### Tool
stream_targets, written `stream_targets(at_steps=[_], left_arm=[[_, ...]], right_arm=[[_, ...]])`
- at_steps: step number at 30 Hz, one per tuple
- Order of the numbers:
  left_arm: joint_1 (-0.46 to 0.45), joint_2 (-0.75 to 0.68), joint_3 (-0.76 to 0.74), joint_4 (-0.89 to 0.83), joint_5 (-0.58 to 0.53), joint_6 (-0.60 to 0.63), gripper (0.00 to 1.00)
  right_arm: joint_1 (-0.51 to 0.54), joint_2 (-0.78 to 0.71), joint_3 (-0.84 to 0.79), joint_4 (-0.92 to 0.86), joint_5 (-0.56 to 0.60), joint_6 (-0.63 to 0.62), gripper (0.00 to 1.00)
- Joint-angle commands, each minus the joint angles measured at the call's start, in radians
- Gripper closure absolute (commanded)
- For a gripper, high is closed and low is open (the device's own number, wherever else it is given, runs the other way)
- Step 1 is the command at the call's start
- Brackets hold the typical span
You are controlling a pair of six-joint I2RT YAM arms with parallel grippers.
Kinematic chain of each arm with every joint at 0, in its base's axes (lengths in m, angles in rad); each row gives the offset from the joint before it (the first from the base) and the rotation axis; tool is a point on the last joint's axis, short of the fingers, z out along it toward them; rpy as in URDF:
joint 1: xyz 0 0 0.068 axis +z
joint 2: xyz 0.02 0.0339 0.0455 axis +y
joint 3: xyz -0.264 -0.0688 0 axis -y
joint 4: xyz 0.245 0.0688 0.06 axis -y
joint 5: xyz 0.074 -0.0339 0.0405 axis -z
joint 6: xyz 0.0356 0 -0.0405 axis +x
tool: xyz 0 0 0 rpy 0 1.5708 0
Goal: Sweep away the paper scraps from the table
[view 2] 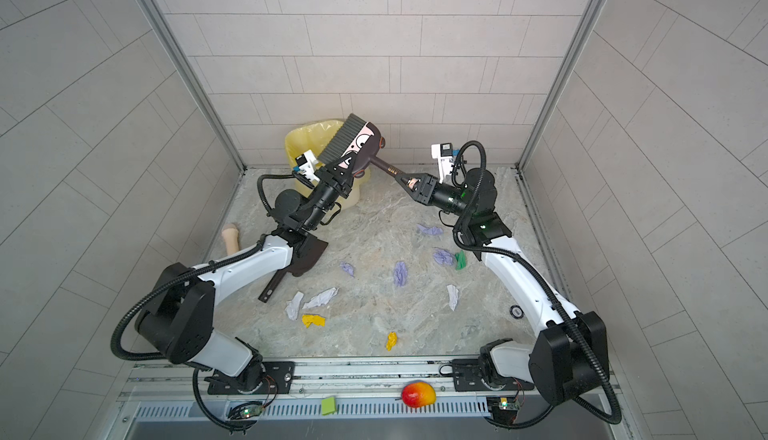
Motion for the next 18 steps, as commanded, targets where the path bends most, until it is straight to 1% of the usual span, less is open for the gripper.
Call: stream_targets(at_steps=[1,3,4,5,7,8,9,12,15,18], left_arm=[[-0.015,0.004,0.007,0.004,0.056,0.071,1.0],[-0.016,0.003,0.003,-0.004,0.055,0.075,1.0],[-0.014,0.001,0.001,-0.008,0.054,0.078,0.97],[-0.013,-0.001,-0.001,-0.018,0.052,0.081,0.91],[-0.011,-0.008,-0.009,-0.037,0.043,0.089,0.73],[-0.01,-0.014,-0.011,-0.056,0.04,0.095,0.59],[-0.01,-0.02,-0.015,-0.072,0.035,0.104,0.5],[-0.005,-0.035,-0.025,-0.103,0.026,0.114,0.33],[-0.002,-0.046,-0.039,-0.111,0.018,0.115,0.26],[0.003,-0.057,-0.047,-0.131,0.012,0.122,0.21]], right_arm=[[0.004,-0.027,0.034,-0.022,0.027,-0.021,1.0],[0.004,-0.031,0.036,-0.037,0.031,-0.033,1.0],[0.004,-0.033,0.037,-0.045,0.034,-0.039,1.0],[0.005,-0.036,0.037,-0.055,0.037,-0.047,1.0],[0.004,-0.043,0.039,-0.077,0.047,-0.067,1.0],[0.004,-0.047,0.038,-0.087,0.05,-0.074,1.0],[0.003,-0.049,0.036,-0.094,0.055,-0.08,1.0],[0.0,-0.054,0.031,-0.105,0.063,-0.085,1.0],[-0.005,-0.061,0.024,-0.11,0.073,-0.087,1.0],[-0.01,-0.066,0.021,-0.113,0.08,-0.088,1.0]])
